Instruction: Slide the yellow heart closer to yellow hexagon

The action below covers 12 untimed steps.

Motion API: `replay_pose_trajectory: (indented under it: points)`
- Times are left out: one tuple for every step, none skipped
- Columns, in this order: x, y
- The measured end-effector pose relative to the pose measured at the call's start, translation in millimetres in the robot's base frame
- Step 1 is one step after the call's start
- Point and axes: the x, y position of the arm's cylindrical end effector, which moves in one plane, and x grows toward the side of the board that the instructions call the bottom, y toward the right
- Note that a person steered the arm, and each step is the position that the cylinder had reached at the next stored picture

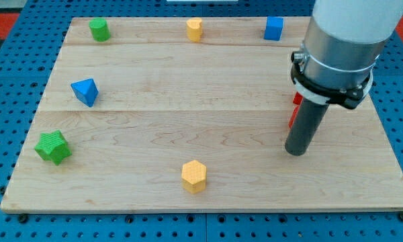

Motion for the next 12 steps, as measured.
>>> replay_pose_trajectory:
  points:
    - [-43, 0]
    - [-51, -1]
    - [-14, -9]
    - [-5, 41]
    - [-29, 103]
    - [-105, 122]
    - [-191, 110]
    - [-241, 63]
    - [-310, 48]
    - [-326, -12]
    - [-323, -121]
    - [-324, -224]
